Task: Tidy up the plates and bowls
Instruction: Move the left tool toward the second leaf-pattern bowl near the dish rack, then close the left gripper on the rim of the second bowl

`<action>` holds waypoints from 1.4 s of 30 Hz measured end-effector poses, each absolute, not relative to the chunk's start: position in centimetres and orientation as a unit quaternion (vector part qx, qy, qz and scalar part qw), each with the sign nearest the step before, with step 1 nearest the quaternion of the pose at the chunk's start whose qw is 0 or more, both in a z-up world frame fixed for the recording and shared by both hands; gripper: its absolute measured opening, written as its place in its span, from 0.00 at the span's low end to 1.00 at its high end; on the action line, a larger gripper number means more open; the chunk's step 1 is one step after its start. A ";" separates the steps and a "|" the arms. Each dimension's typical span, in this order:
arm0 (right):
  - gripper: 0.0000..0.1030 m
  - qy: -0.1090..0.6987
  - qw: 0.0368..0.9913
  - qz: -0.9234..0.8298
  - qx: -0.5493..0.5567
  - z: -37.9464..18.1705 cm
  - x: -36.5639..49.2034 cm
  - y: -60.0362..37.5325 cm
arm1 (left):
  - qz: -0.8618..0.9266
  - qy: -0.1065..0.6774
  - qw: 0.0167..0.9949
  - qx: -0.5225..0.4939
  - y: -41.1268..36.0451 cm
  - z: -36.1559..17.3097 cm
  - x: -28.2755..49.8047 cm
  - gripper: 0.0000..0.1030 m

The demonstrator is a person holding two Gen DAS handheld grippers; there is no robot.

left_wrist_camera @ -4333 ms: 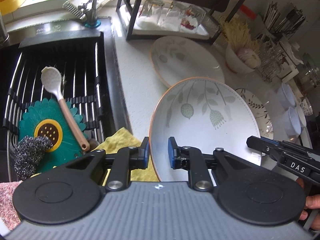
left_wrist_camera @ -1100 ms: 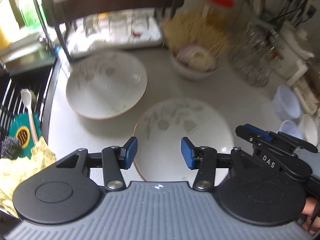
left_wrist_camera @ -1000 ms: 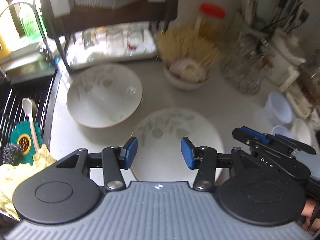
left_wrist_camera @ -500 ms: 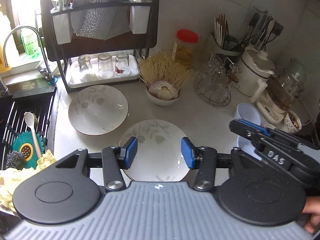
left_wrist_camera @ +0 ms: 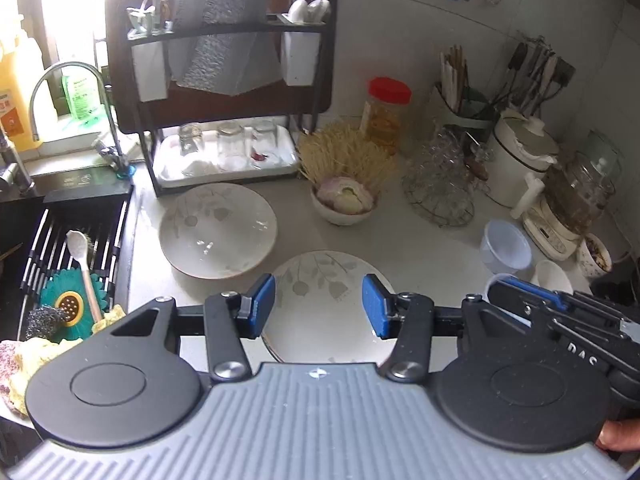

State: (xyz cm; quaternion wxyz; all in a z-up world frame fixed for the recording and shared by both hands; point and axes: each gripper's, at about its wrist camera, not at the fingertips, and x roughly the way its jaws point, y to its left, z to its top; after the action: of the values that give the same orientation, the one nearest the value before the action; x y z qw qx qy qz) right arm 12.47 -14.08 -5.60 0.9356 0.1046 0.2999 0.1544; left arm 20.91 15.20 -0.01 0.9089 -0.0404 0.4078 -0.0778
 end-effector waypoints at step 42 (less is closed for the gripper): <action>0.39 0.359 0.920 0.140 0.072 -8.8 24.4 -6.2 | -0.043 0.470 0.875 -0.108 27.4 -7.7 35.4 0.57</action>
State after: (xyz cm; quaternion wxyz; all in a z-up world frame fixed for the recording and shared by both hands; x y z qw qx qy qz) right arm 24.39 -6.21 -8.76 0.9199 0.0717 0.3593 0.1396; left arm 35.45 27.44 -7.68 0.8749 -0.1077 0.4703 -0.0434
